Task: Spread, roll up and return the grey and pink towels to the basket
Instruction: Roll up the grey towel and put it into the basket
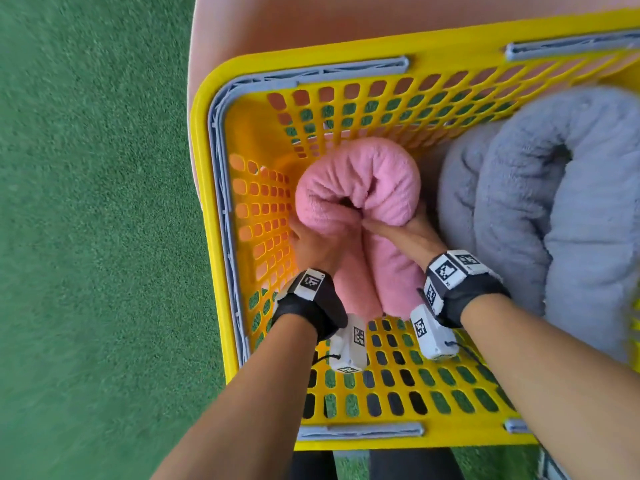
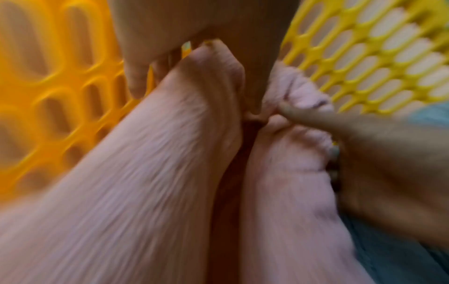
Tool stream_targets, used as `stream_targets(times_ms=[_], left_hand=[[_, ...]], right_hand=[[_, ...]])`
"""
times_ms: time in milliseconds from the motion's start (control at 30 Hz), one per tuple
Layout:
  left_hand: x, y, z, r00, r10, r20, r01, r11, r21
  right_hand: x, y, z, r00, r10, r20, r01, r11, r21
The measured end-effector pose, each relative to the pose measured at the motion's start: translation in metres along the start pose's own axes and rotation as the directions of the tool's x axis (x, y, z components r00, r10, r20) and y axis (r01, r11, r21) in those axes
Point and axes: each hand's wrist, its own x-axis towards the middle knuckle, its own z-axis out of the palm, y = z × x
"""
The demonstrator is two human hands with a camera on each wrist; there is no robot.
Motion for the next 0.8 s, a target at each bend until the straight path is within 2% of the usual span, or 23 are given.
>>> stream_targets(times_ms=[67,133,200,267,400,467,533,600,700,767,800], left_hand=[[-0.002,0.022,-0.008,0.977,0.174,-0.125,-0.177,0.984,-0.009],[0.005,0.045,-0.012,0.948,0.303,-0.1,-0.288,0.947,0.141],[0.016,0.065,-0.013,0.961,0.273,-0.053,-0.25,0.931,0.267],[0.023,0.081,-0.011,0.983,0.18,-0.044,-0.162,0.951,0.263],[0.009,0.078,0.002,0.979,0.193,-0.064,-0.181,0.971,0.153],[0.004,0.06,0.004,0.992,0.125,-0.033,-0.124,0.992,0.038],[0.0,0.043,0.003,0.999,0.053,0.0,-0.053,0.999,0.001],[-0.005,0.032,-0.001,0.996,0.086,0.016,-0.087,0.996,0.038],[-0.006,0.035,-0.006,0.964,0.26,-0.05,-0.262,0.964,-0.039],[0.005,0.038,-0.006,0.951,0.303,-0.061,-0.305,0.952,-0.025],[0.009,0.041,-0.005,0.961,0.274,-0.043,-0.272,0.962,0.036]], right_hand=[[-0.002,-0.011,-0.008,0.963,-0.236,-0.132,0.238,0.971,-0.005],[-0.002,-0.026,-0.014,0.933,-0.339,-0.121,0.333,0.941,-0.067],[0.002,-0.04,-0.017,0.945,-0.304,-0.124,0.284,0.947,-0.152],[0.003,-0.049,-0.017,0.951,-0.26,-0.166,0.228,0.955,-0.187],[-0.006,-0.042,-0.004,0.958,-0.215,-0.191,0.175,0.962,-0.209],[-0.009,-0.033,0.002,0.965,-0.184,-0.188,0.144,0.967,-0.208],[-0.009,-0.028,0.002,0.967,-0.157,-0.202,0.127,0.98,-0.152],[-0.01,-0.027,-0.001,0.954,-0.185,-0.238,0.164,0.981,-0.105],[-0.013,-0.026,-0.007,0.935,-0.205,-0.288,0.195,0.979,-0.066],[-0.012,-0.025,-0.008,0.967,-0.143,-0.212,0.121,0.986,-0.114],[-0.009,-0.024,-0.008,0.982,-0.109,-0.151,0.087,0.986,-0.142]])
